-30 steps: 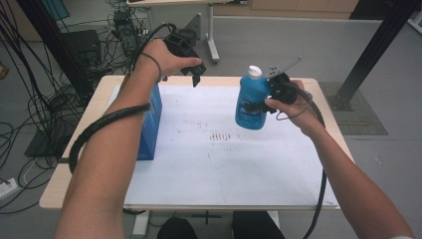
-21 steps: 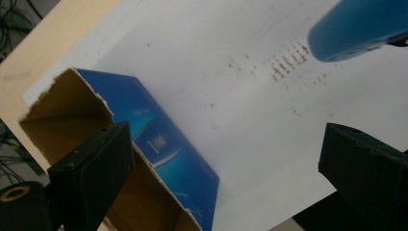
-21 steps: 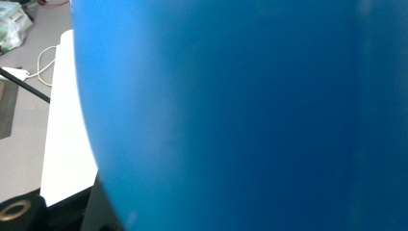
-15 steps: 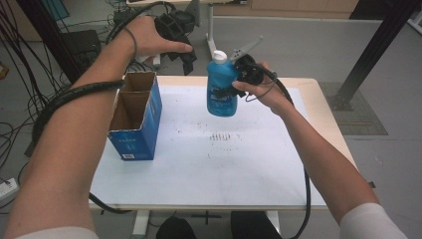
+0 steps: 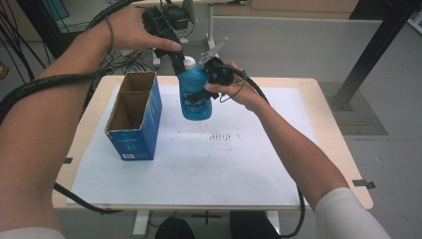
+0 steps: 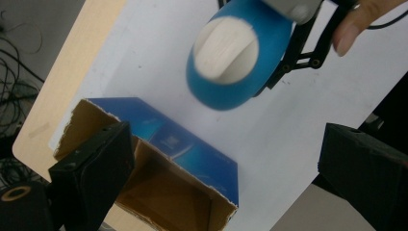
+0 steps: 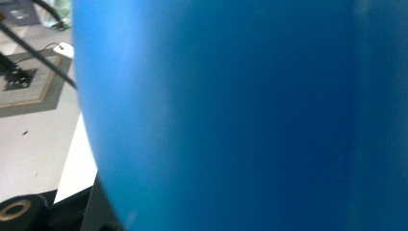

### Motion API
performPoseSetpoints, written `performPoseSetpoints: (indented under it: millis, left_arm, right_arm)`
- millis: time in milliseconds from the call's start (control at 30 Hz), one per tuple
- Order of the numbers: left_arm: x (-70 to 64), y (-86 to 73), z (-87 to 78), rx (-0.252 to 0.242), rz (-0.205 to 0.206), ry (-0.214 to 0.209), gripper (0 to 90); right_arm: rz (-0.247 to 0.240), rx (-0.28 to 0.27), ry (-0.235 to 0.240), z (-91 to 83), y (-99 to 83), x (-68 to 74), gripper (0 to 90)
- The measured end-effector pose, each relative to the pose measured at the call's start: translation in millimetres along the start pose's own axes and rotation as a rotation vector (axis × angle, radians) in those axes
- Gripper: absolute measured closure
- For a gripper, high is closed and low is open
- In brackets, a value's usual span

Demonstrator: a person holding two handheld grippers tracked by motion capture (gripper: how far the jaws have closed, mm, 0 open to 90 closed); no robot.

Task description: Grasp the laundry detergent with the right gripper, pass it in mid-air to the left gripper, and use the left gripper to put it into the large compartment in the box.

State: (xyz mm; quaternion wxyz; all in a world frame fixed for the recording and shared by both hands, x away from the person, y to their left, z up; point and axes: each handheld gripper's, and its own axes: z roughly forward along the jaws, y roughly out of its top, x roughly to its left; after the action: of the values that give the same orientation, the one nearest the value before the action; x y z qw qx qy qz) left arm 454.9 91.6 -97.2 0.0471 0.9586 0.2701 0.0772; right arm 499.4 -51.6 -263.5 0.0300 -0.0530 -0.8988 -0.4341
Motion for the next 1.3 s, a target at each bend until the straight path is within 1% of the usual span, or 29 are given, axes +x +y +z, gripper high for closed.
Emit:
performPoseSetpoints:
  millis: [133, 200, 233, 300, 433, 500, 633, 733, 867, 900, 933, 967, 1033, 1100, 1167, 1200, 1233, 1267, 1300]
  left_arm:
    - [-6.8, 0.9, 4.6, 0.013, 0.045, 0.007, 6.1]
    - [-11.6, 2.1, 7.4, 0.025, 0.069, 0.014, 6.1]
    - [-12.7, 2.4, 8.1, 0.028, 0.073, 0.017, 6.1]
    - [-15.9, 3.5, 10.4, 0.036, 0.093, 0.018, 6.1]
    - [-22.0, 4.1, 13.4, 0.044, 0.115, 0.009, 6.0]
    - [-24.0, 4.3, 16.1, 0.052, 0.117, 0.004, 6.1]
    - [-26.4, 5.7, 23.6, 0.063, 0.132, -0.014, 6.0]
    - [-27.2, 6.8, 29.7, 0.070, 0.133, -0.023, 6.0]
    - [-28.3, 8.1, 37.7, 0.079, 0.145, -0.036, 5.8]
    - [-28.2, 8.5, 39.6, 0.080, 0.147, -0.037, 4.9]
    - [-27.4, 9.4, 40.5, 0.086, 0.159, -0.038, 4.5]
    - [-27.6, 9.0, 42.6, 0.080, 0.152, -0.043, 4.6]
    - [-27.6, 9.5, 45.5, 0.075, 0.158, -0.054, 4.5]
    - [-27.9, 10.4, 49.8, 0.082, 0.171, -0.057, 4.7]
    - [-28.3, 10.9, 52.9, 0.079, 0.168, -0.061, 4.7]
    - [-28.0, 11.5, 54.2, 0.081, 0.171, -0.064, 4.7]
    - [-28.0, 11.9, 55.6, 0.081, 0.171, -0.067, 4.6]
    - [-28.2, 12.4, 56.8, 0.084, 0.176, -0.067, 4.6]
    - [-28.8, 12.6, 57.8, 0.081, 0.174, -0.067, 4.7]
  right_arm:
    - [-0.028, 0.002, 0.022, 7.8, 1.8, 4.2, 43.3]
    - [-0.052, 0.001, 0.029, 9.7, 2.7, 7.7, 43.4]
    - [-0.063, -0.002, 0.039, 10.5, 3.1, 9.9, 43.4]
    - [-0.069, -0.009, 0.048, 11.3, 3.3, 12.6, 43.3]
    - [-0.083, -0.023, 0.057, 12.9, 1.6, 17.5, 43.3]
    - [-0.096, -0.032, 0.059, 13.6, 0.4, 19.7, 43.3]
    - [-0.101, -0.053, 0.076, 14.9, -1.9, 23.1, 43.3]
    - [-0.117, -0.046, 0.079, 15.9, -2.1, 25.9, 43.3]
    - [-0.125, -0.065, 0.094, 15.5, -3.2, 28.5, 43.3]
    - [-0.128, -0.066, 0.097, 15.4, -3.3, 28.8, 43.3]
    - [-0.134, -0.066, 0.096, 15.4, -3.4, 28.9, 43.3]
    - [-0.142, -0.067, 0.097, 15.4, -3.5, 28.8, 43.3]
    - [-0.142, -0.062, 0.095, 15.2, -4.5, 29.2, 43.3]
    - [-0.136, -0.061, 0.105, 14.5, -5.5, 29.6, 43.3]
    - [-0.142, -0.062, 0.102, 13.7, -6.6, 28.8, 43.3]
    - [-0.153, -0.069, 0.098, 13.5, -7.0, 27.9, 43.3]
    - [-0.151, -0.079, 0.108, 13.5, -7.2, 28.0, 43.3]
    - [-0.164, -0.079, 0.099, 13.1, -7.5, 26.9, 43.3]
    - [-0.163, -0.081, 0.100, 12.7, -7.7, 27.0, 43.3]
